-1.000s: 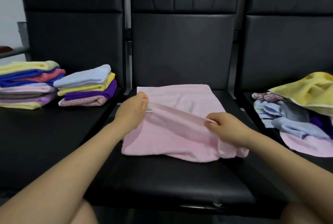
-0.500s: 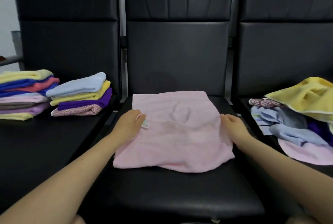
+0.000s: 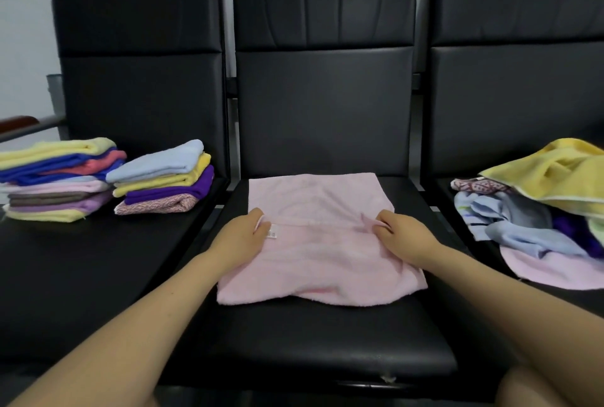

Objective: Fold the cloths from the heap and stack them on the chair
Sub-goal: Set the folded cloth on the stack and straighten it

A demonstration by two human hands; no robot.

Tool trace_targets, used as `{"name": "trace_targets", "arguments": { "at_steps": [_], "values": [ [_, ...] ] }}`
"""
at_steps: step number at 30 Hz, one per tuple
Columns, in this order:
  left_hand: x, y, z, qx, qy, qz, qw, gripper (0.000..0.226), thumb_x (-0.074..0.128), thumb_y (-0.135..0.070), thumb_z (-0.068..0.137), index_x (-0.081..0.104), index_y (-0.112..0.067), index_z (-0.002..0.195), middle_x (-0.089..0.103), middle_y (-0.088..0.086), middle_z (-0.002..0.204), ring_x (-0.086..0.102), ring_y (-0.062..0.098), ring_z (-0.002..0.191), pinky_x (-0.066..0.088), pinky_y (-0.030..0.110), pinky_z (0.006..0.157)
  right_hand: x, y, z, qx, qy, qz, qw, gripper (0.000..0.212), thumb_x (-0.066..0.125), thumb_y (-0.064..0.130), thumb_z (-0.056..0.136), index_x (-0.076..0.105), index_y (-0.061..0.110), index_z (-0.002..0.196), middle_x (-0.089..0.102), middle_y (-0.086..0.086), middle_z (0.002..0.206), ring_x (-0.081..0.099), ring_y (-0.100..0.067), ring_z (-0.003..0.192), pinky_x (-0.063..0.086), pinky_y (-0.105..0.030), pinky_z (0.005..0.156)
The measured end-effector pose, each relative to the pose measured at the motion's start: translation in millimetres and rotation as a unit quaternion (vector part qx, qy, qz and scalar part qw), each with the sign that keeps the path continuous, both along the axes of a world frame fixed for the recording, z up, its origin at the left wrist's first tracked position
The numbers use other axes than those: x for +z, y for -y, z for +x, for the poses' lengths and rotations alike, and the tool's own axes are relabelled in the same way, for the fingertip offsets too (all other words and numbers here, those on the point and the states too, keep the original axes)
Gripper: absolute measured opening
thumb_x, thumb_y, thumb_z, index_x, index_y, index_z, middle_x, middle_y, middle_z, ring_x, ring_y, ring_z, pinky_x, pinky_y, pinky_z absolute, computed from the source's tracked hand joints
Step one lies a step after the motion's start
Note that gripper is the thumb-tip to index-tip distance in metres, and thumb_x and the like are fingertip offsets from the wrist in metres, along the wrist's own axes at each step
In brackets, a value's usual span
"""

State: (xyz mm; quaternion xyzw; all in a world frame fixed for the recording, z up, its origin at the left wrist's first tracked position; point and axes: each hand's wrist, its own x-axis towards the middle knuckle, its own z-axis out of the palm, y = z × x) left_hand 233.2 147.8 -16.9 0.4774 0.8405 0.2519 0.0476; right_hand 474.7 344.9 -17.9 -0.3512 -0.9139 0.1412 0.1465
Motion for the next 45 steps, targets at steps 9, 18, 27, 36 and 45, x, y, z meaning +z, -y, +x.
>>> {"name": "trace_targets", "arguments": {
  "at_steps": [9,18,27,36,45],
  "values": [
    [10,57,16,-0.056,0.153,-0.014,0.986,0.018,0.047,-0.027,0.100,0.060,-0.016,0.094,0.064,0.002,0.096,0.059,0.018,0.092,0.047,0.036,0.085,6,33,44,0.041,0.016,-0.158,0.987,0.028,0.053,0.023,0.097,0.050,0.008,0.073,0.052,-0.001,0.069,0.047,-0.014,0.065,0.037,-0.028,0.062],
    [57,36,21,0.061,0.187,0.195,0.961,0.011,0.046,-0.026,0.099,0.057,-0.023,0.099,0.058,-0.004,0.095,0.052,0.009,0.084,0.039,0.025,0.065,48,31,29,-0.097,-0.416,-0.335,0.840,0.017,0.052,0.021,0.096,0.068,0.018,0.090,0.067,-0.001,0.092,0.059,-0.019,0.085,0.045,-0.031,0.072],
    [65,-49,-39,0.139,0.157,0.225,0.951,0.016,0.054,-0.024,0.092,0.061,-0.015,0.080,0.057,0.002,0.076,0.053,0.021,0.077,0.038,0.030,0.061,59,-43,-42,-0.173,-0.372,-0.229,0.883,0.026,0.048,0.022,0.092,0.060,0.004,0.077,0.053,-0.008,0.072,0.051,-0.026,0.073,0.037,-0.031,0.063],
    [-15,-69,-82,0.132,0.055,-0.026,0.989,0.041,0.068,-0.035,0.084,0.058,-0.023,0.122,0.056,0.004,0.125,0.046,0.025,0.122,0.040,0.032,0.100,-3,-69,-72,-0.212,0.027,-0.045,0.976,0.043,0.054,0.033,0.091,0.050,0.013,0.129,0.048,-0.013,0.130,0.038,-0.032,0.124,0.040,-0.037,0.089],
    [-4,-73,-88,0.116,0.045,-0.042,0.991,0.035,0.073,-0.031,0.080,0.056,-0.014,0.105,0.060,0.001,0.101,0.057,0.017,0.090,0.047,0.029,0.075,4,-76,-77,-0.182,0.045,-0.078,0.979,0.047,0.063,0.043,0.086,0.053,0.022,0.127,0.044,-0.012,0.130,0.036,-0.032,0.125,0.041,-0.037,0.092]
  ]
}}
